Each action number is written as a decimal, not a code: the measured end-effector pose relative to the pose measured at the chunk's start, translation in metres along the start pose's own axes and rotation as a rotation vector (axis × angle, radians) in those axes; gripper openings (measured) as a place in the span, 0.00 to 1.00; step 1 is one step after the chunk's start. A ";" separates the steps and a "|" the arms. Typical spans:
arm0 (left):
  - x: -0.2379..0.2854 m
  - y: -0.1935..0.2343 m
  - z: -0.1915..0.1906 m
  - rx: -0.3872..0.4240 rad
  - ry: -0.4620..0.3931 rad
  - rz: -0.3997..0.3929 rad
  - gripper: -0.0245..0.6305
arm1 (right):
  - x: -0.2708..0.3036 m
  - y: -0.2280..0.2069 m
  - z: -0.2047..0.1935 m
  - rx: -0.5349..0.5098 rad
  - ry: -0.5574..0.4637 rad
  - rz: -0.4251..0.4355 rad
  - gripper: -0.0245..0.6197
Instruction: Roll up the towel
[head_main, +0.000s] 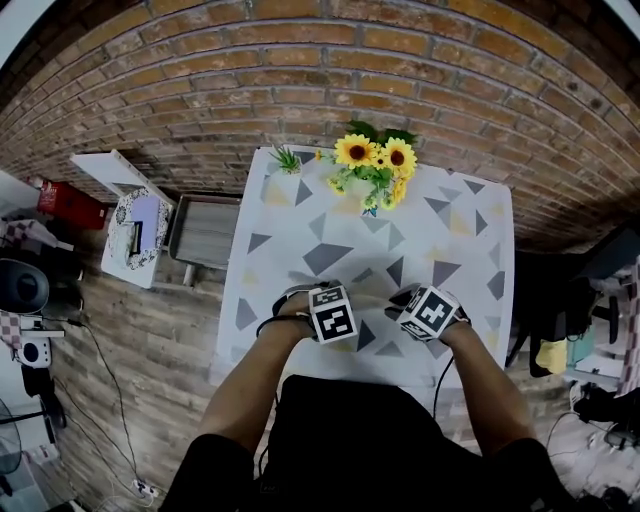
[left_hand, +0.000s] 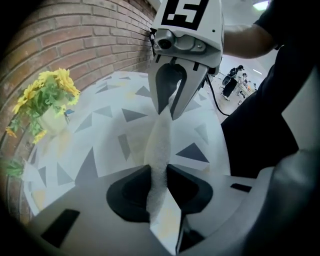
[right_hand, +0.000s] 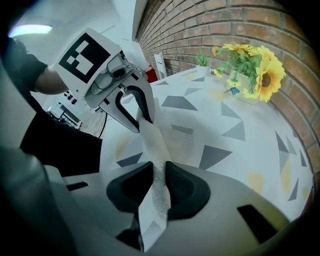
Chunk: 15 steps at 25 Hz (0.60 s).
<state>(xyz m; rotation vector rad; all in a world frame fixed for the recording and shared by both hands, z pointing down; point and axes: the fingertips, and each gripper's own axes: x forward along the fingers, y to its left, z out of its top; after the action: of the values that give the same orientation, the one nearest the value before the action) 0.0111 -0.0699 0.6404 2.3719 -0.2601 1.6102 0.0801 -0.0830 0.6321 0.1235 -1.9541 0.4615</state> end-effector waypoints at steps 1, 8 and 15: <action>0.000 0.000 0.000 -0.002 0.002 -0.006 0.20 | -0.002 -0.002 0.001 -0.023 -0.004 -0.029 0.20; 0.002 0.013 0.006 -0.016 0.019 -0.025 0.20 | -0.003 0.012 0.036 -0.256 -0.076 -0.154 0.32; -0.010 0.050 0.017 0.036 -0.016 0.146 0.32 | 0.016 -0.010 0.030 -0.225 -0.014 -0.190 0.26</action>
<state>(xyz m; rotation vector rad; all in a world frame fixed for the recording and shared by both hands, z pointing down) 0.0080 -0.1224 0.6308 2.4445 -0.4203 1.6732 0.0501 -0.1018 0.6389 0.1664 -1.9716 0.1152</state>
